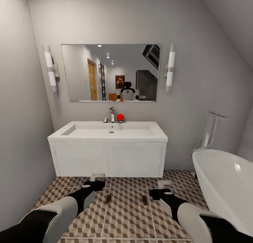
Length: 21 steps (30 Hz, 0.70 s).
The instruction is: Take the four mousetraps from the cabinet in the bathroom and place them on the bathroom floor. Make sure all four end up on the same floor surface, and ensure that at least two of them are either under or directly next to the same bathroom sink.
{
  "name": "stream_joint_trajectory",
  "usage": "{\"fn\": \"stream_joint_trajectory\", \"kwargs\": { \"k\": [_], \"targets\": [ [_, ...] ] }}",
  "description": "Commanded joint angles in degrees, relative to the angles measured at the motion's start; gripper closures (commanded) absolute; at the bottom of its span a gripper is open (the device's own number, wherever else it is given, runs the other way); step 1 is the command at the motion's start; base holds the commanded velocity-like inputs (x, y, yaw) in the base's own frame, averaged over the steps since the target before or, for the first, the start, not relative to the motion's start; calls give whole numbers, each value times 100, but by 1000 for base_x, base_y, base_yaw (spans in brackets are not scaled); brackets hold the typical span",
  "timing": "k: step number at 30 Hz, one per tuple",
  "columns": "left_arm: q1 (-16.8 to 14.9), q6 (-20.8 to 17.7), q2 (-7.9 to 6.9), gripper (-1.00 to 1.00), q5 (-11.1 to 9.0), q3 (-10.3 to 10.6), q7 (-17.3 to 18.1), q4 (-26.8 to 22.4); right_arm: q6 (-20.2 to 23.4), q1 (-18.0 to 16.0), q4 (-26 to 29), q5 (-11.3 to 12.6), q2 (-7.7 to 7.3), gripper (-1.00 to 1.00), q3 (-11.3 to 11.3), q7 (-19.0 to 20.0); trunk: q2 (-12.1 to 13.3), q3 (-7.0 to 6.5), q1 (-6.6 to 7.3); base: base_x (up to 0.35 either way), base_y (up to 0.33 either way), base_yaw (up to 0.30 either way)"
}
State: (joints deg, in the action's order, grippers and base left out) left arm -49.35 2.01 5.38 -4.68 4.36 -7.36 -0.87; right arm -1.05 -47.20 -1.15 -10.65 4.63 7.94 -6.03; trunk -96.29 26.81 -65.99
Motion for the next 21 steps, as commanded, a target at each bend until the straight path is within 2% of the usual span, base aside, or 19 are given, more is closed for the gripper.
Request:
{"fn": "stream_joint_trajectory", "kwargs": {
  "k": [1, 4, 11, 13, 18, 21],
  "targets": [
    [9, 16, -6, -100, -49, 47, -22, 16, 11, 48, -24, -59, -1, -100, 48, -26, 38, -12, 23, 0, 0, 0],
    [124, 9, -31, -100, -50, 47, -27, 38, 83, 206, -45, -55, -8, -100, 48, -28, 158, -66, 89, 0, 0, 0],
    [706, 8, -142, -100, -60, 47, -11, 55, 228, 738, -64, -56, -17, -100, 49, -29, 439, -192, 243, 0, 0, 0],
    [780, 8, -160, -100, -72, 47, -8, 56, 244, 836, -63, -57, -20, -100, 49, -29, 519, -228, 287, 0, 0, 0],
    [1162, 13, -247, -100, -205, 47, 6, 59, 261, 1391, -65, -61, -61, -100, 46, -32, 720, -317, 397, 0, 0, 0],
    [1383, 14, -270, -100, -326, 49, 7, 60, 245, 1722, -63, -65, -103, -100, 43, -31, 720, -317, 397, 0, 0, 0]
  ]
}}
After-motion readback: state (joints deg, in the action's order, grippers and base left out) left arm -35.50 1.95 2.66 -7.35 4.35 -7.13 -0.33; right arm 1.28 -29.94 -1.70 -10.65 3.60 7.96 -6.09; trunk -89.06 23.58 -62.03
